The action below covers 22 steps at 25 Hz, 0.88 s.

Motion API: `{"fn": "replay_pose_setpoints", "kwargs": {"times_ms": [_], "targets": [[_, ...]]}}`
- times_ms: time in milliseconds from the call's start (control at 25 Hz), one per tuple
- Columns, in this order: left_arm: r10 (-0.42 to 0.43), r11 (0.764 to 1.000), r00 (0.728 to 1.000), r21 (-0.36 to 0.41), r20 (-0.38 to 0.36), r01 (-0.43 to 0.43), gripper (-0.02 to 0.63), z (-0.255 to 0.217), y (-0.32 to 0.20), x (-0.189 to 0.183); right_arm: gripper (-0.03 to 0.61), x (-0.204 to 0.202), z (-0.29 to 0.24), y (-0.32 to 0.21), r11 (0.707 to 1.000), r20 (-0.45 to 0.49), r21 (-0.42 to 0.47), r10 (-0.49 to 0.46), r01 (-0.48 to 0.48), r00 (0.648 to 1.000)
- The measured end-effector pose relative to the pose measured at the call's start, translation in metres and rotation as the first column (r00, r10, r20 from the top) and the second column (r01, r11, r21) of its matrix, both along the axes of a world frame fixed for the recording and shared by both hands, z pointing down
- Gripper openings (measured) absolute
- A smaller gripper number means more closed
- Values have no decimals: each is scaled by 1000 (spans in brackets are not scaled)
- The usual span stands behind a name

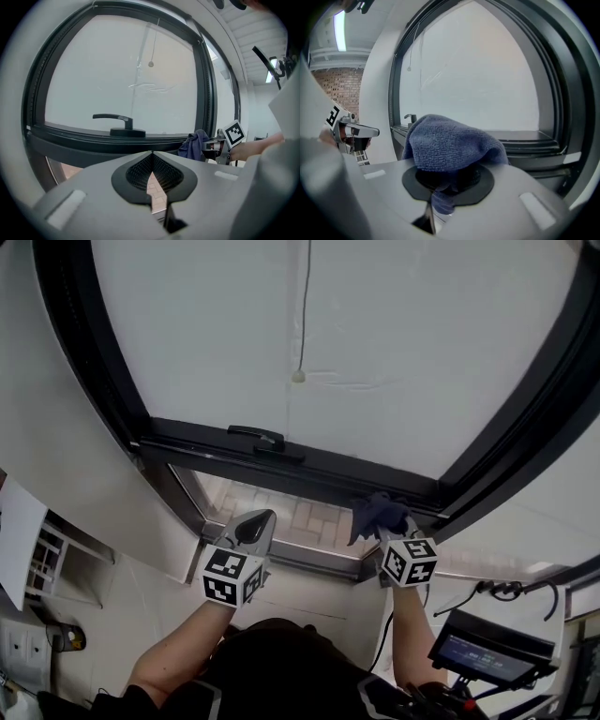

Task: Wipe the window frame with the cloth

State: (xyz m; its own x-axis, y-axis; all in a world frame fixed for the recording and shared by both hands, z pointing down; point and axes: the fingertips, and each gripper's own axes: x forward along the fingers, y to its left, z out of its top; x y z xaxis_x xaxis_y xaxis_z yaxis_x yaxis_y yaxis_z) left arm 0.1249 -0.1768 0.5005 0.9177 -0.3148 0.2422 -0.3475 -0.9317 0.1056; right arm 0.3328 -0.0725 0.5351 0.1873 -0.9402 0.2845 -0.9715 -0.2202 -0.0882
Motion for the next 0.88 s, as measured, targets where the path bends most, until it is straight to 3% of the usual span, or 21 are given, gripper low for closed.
{"fn": "replay_pose_setpoints", "kwargs": {"times_ms": [400,880], "targets": [[-102,994,995,-26,-18,102,-6,2,-30,-52,51,-44,-3,-46,993,3,-15,-118,118,993],[-240,970,971,-35,-11,240,-6,11,-69,-120,51,-92,0,-101,975,3,-17,-222,222,975]]}}
